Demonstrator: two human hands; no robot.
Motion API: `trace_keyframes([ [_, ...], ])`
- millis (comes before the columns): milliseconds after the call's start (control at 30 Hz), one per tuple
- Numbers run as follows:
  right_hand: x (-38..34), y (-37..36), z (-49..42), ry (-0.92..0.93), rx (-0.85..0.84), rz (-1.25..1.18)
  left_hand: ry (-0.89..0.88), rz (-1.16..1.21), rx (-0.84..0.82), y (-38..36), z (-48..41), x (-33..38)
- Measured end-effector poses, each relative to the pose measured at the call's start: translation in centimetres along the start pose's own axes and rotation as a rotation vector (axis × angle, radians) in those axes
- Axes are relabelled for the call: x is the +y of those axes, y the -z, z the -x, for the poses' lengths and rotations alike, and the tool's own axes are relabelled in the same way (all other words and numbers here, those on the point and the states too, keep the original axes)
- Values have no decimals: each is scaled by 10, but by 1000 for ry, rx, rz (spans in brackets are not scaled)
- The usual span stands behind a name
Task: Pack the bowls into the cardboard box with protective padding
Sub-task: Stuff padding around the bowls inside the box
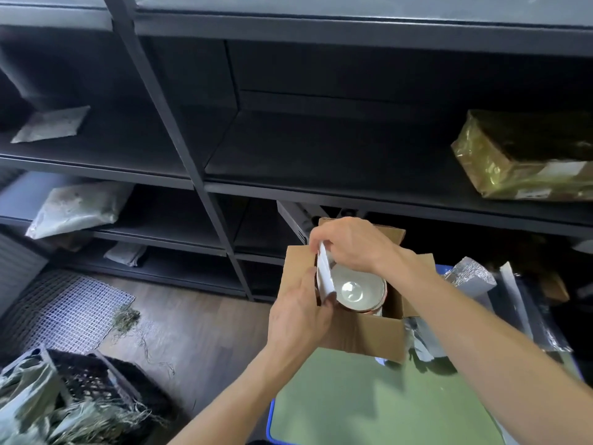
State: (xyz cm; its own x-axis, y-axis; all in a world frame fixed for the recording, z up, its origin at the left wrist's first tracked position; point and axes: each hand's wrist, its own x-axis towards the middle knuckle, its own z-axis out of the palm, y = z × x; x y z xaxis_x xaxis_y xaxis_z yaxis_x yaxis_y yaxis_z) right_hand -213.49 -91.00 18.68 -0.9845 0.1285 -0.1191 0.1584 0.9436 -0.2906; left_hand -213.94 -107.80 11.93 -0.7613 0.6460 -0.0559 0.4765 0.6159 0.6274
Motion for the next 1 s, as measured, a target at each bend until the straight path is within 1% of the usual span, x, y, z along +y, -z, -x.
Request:
trace_keyframes([
  [133,2,4,-12,34,30,-41,-13,-72,89,10,-5,-4],
  [200,8,7,-18,37,39,17,-52,-164,95,12,-9,-4],
  [267,15,12,-22,23,35,91,-49,-216,67,12,-10,-4],
  [333,20,15,-24,4,27,162,-36,-221,64,11,-11,-7],
  [400,21,15,-24,-3,24,191,-64,-208,73,11,-8,-7],
  [600,16,10,-31,13,25,52,-99,-174,94,9,-1,-2],
  [667,18,7,-30,-2,4,53,-93,-168,96,8,-1,-2],
  [833,34,-14,-20,-72,-21,112,-90,-218,8,-4,-6,-6],
  [933,35,-19,-17,-68,3,137,-98,-229,-5,-10,-9,-4],
  [1000,33,-16,-17,-55,55,165,-87,-258,1,-10,-12,-1],
])
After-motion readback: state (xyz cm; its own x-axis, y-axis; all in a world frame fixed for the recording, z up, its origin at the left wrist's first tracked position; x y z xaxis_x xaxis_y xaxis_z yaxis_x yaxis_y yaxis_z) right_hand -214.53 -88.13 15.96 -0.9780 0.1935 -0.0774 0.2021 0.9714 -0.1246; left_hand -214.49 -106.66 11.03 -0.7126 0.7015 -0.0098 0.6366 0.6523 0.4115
